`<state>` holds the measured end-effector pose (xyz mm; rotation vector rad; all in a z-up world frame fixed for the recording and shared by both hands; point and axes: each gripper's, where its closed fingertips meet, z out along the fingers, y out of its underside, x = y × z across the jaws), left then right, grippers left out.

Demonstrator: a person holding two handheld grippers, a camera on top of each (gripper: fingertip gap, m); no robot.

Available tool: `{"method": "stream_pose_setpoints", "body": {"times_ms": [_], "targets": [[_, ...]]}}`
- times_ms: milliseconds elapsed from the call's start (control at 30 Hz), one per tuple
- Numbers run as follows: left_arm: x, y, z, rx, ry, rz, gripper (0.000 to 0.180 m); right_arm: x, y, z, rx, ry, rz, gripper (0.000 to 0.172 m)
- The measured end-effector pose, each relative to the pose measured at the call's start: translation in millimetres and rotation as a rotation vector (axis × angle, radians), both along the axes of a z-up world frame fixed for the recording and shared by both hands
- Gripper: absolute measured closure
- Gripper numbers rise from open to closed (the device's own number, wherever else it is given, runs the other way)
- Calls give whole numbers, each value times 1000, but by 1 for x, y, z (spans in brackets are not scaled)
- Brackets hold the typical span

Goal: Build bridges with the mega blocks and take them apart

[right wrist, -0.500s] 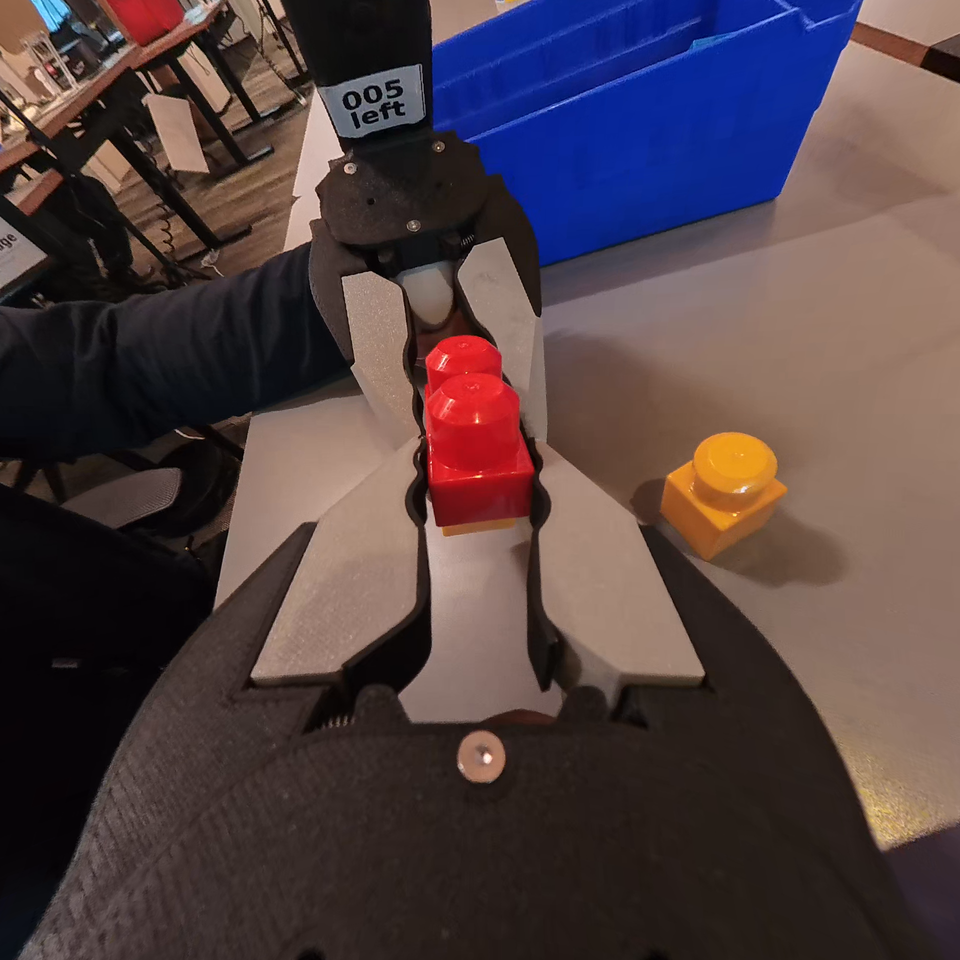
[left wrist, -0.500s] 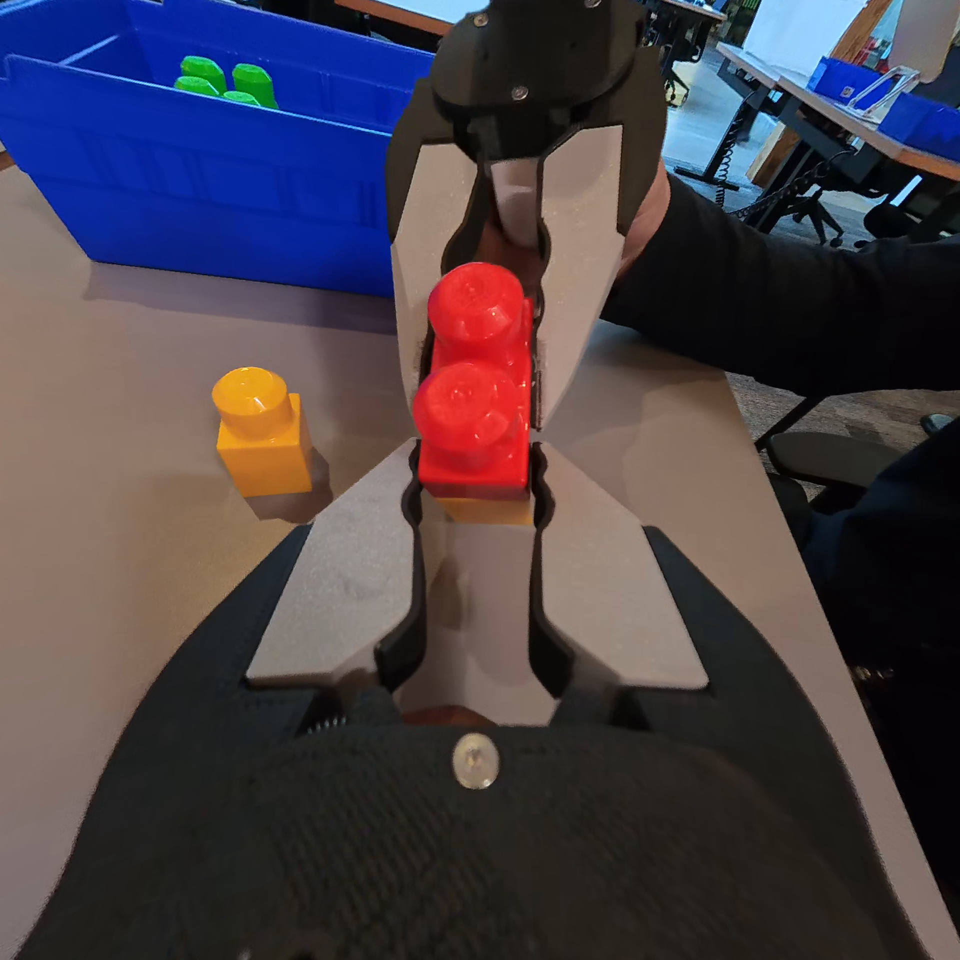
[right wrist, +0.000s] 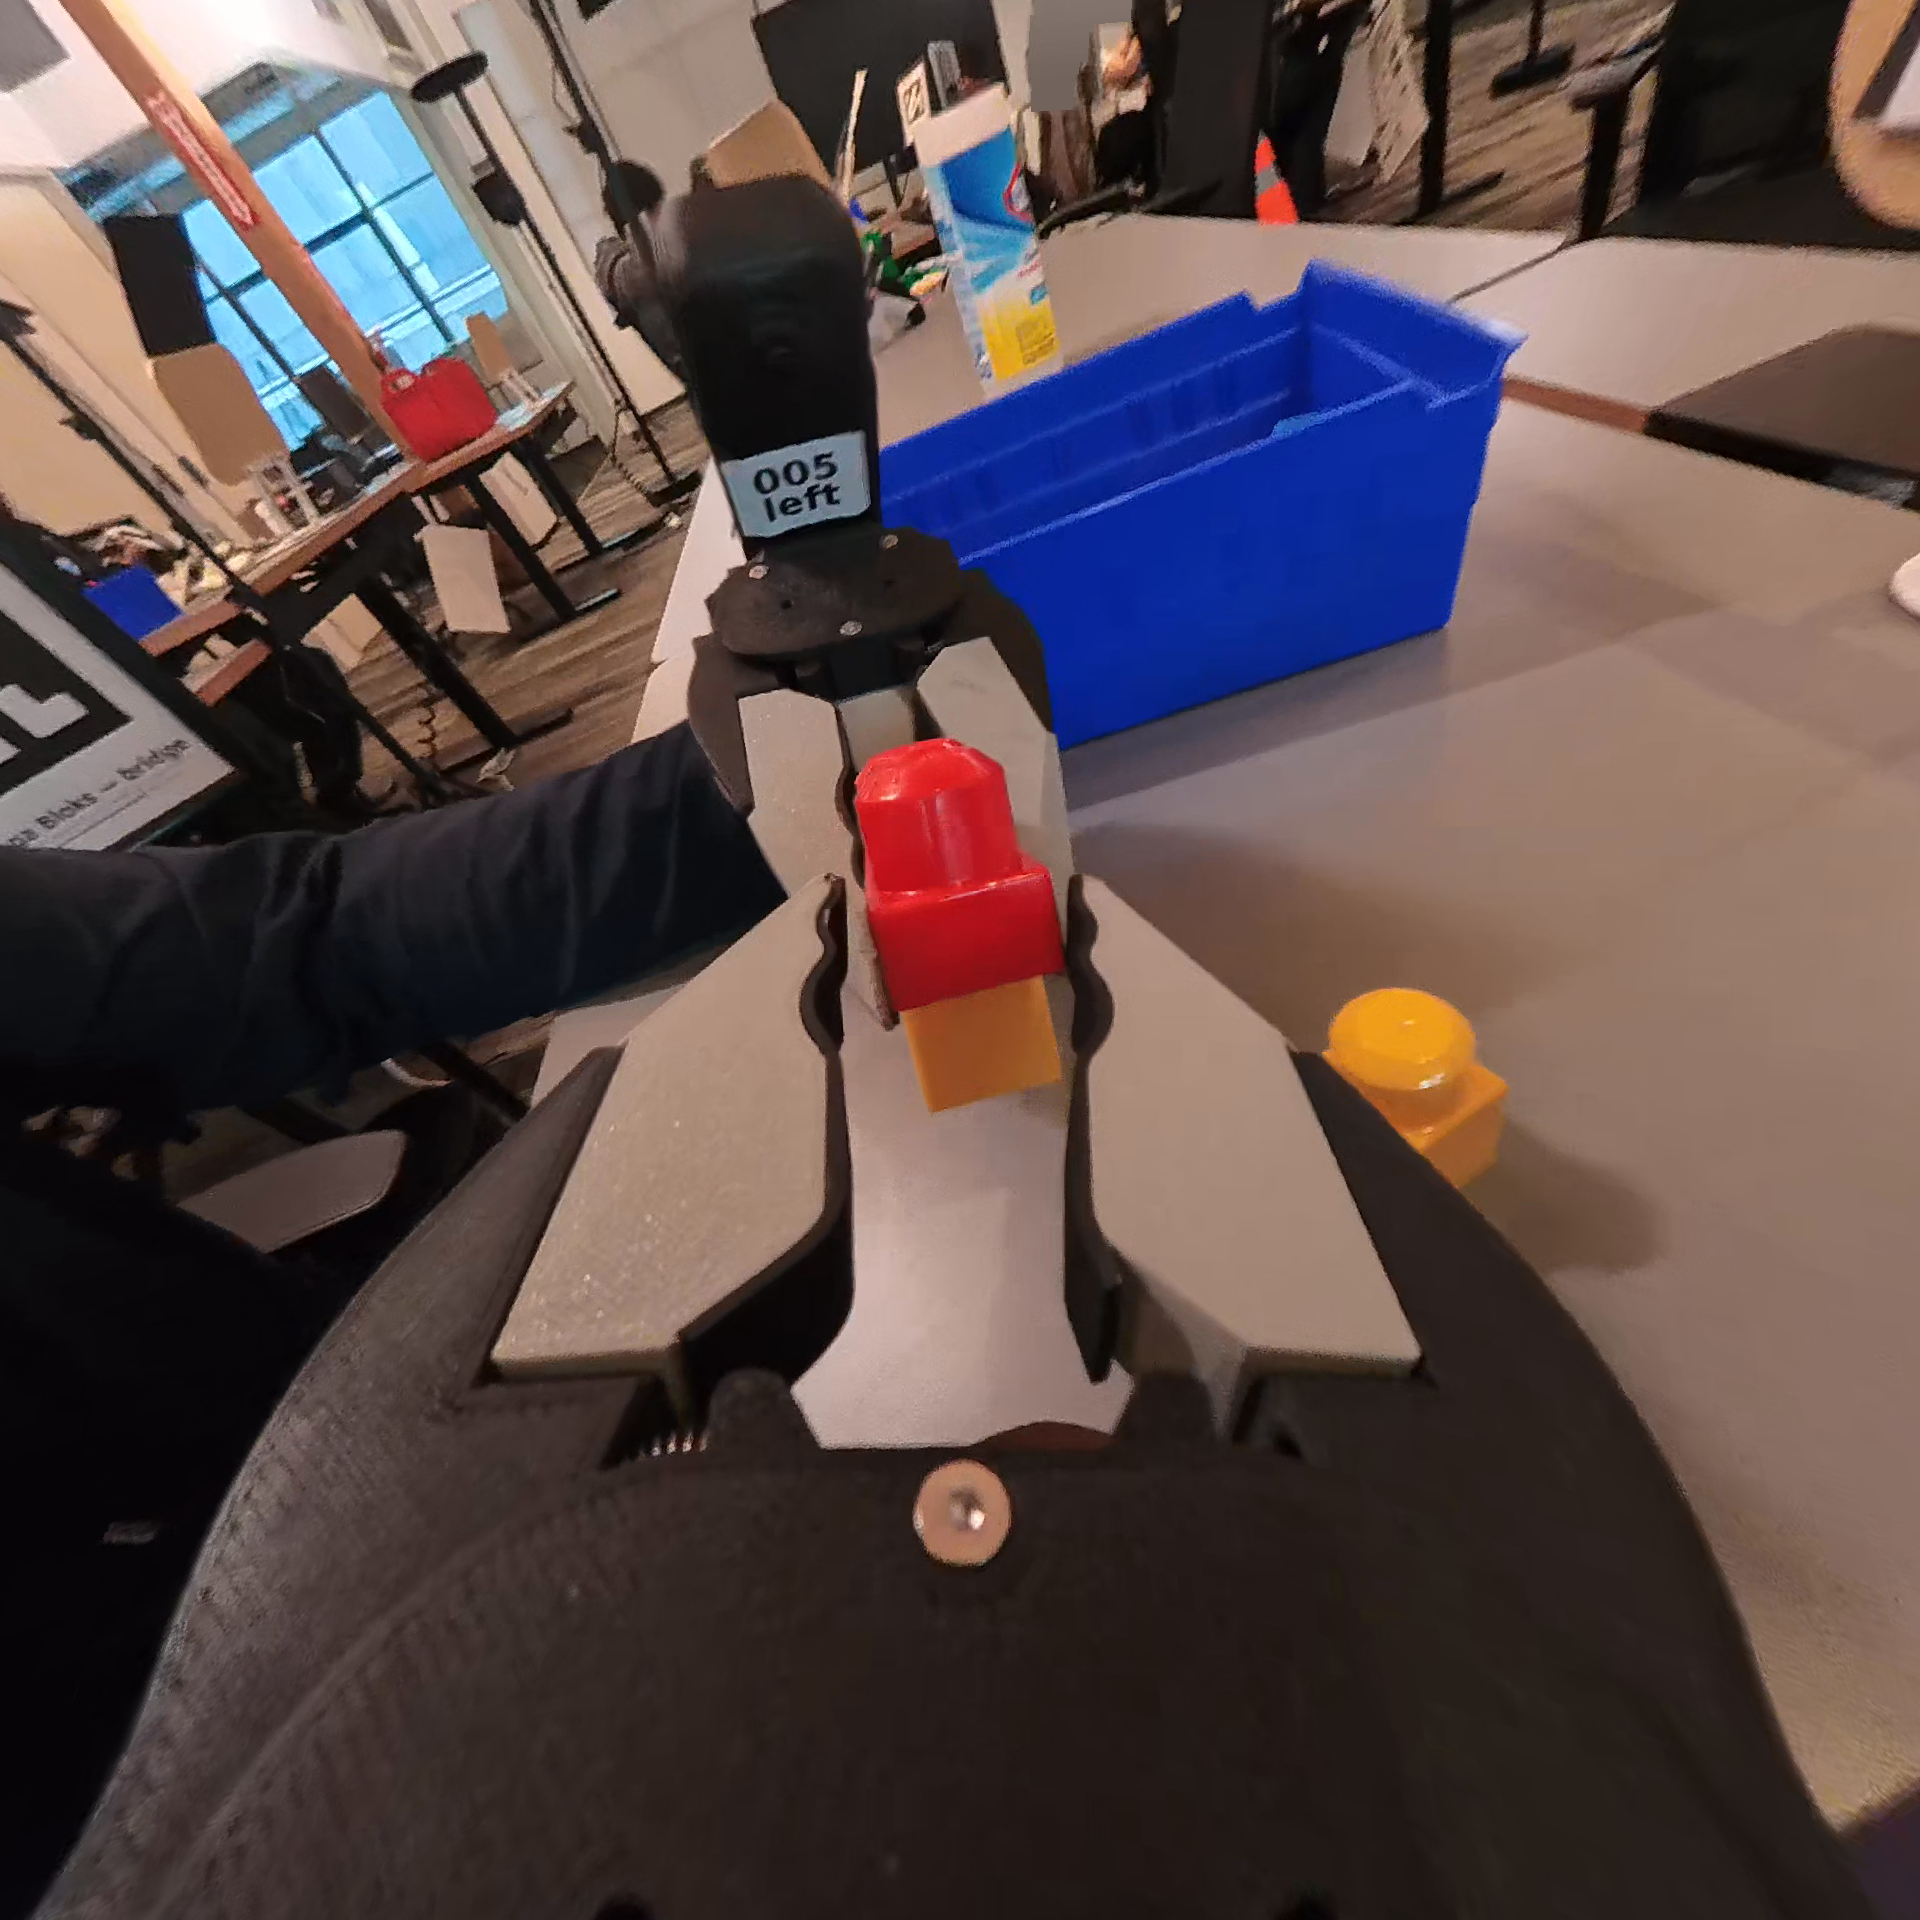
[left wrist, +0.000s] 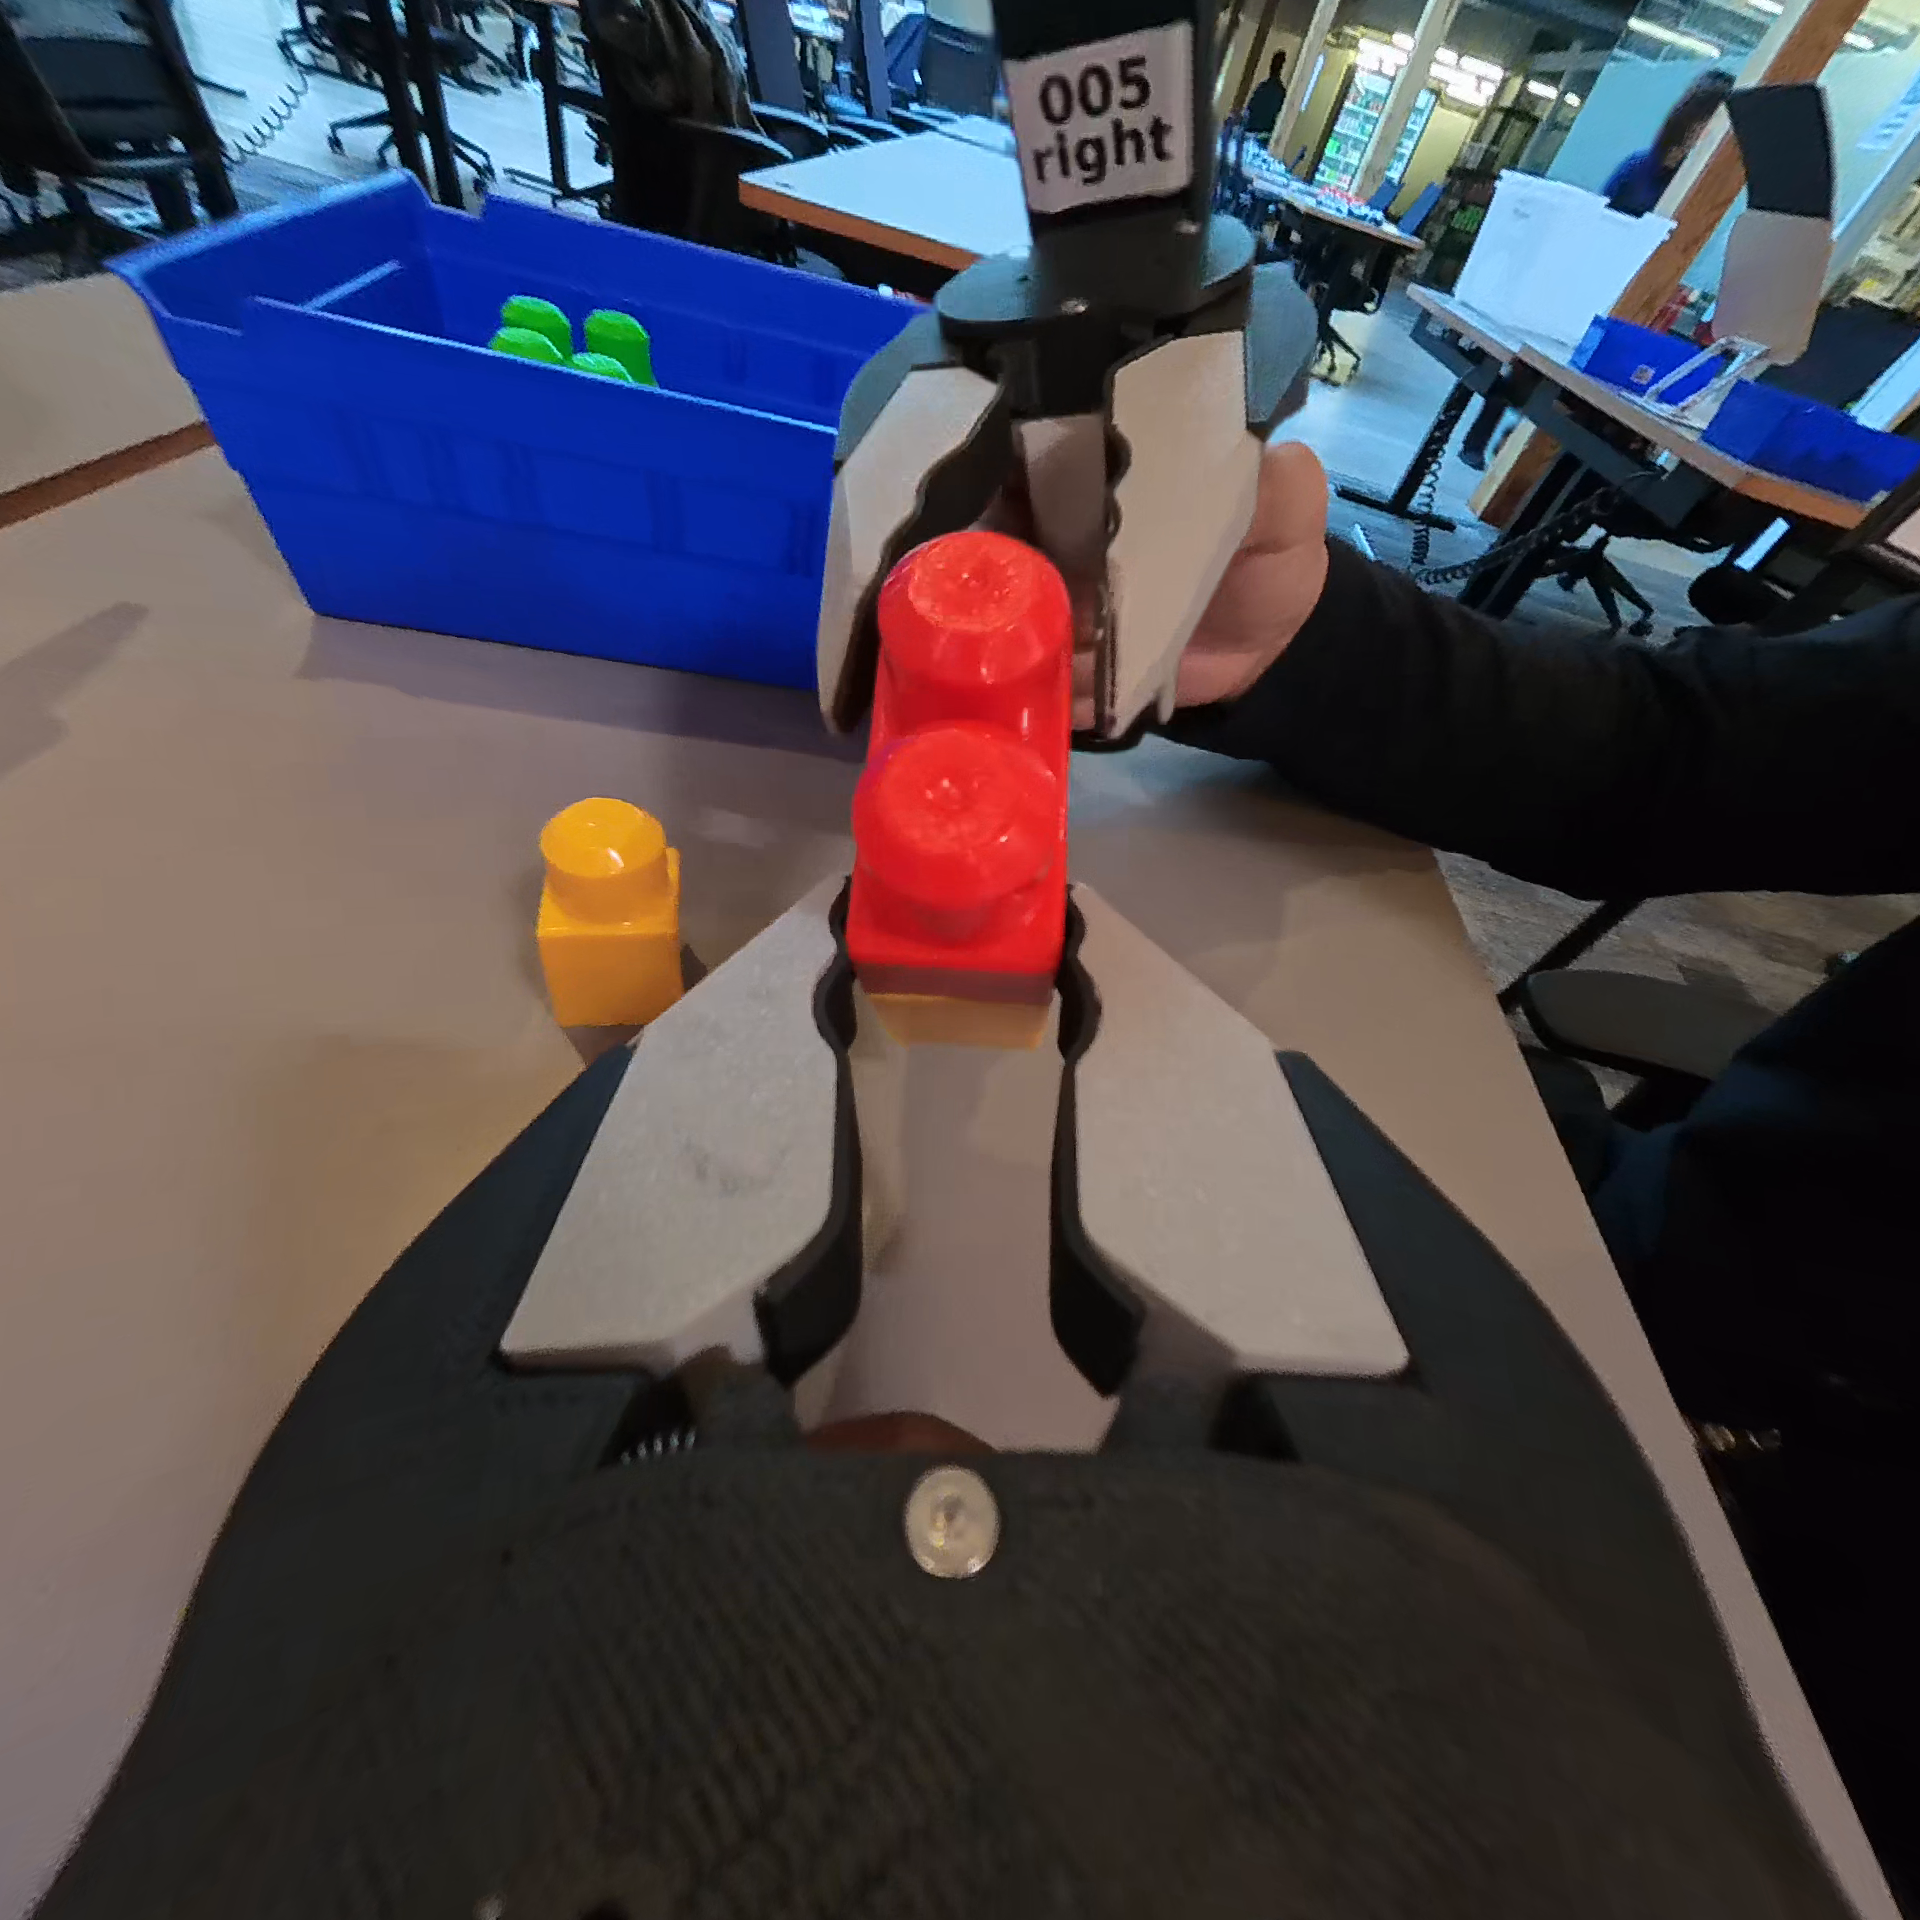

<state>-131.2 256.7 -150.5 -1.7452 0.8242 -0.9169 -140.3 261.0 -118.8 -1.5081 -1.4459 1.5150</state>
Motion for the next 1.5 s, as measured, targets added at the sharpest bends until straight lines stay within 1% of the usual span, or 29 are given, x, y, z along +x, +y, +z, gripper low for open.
{"method": "stream_pose_setpoints", "body": {"times_ms": [100,200,233,333,400,433,533,700,800,833,867,933,1033,1200,1500], "targets": [[-10,5,9,0,-49,38,146,1,14,7,76,44,-95,128],[-24,15,6,4,-20,116,146,0,28,5,182,42,-194,124],[-27,17,5,7,-10,139,146,0,32,1,202,20,-217,124],[-35,26,-4,-28,15,203,146,0,48,-26,248,-133,-307,125],[-37,29,-12,-67,30,218,146,-2,51,-38,272,-187,-323,124],[-36,28,-15,-85,33,211,146,-3,49,-40,273,-191,-314,124],[-27,21,-12,-132,-30,147,146,-8,31,-29,210,-110,-216,124],[-16,6,1,-167,-131,34,146,-7,13,-2,-26,47,-76,124],[-9,0,3,-183,-149,-13,146,-5,7,3,-129,82,-11,129],[-7,-2,4,-188,-155,-25,146,-5,5,4,-149,88,8,128],[-5,-4,5,-191,-164,-40,146,-5,3,4,-164,87,23,130],[-1,-6,9,-198,-191,-62,146,-6,-1,0,-161,68,40,139],[-1,-7,8,-207,-197,-68,146,-7,-3,-2,-139,49,39,139],[1,-8,7,-199,-196,-81,145,-5,-3,-5,-168,2,39,139],[8,-11,-1,-172,-131,-106,140,-4,-6,-13,-317,-66,57,140]]}}
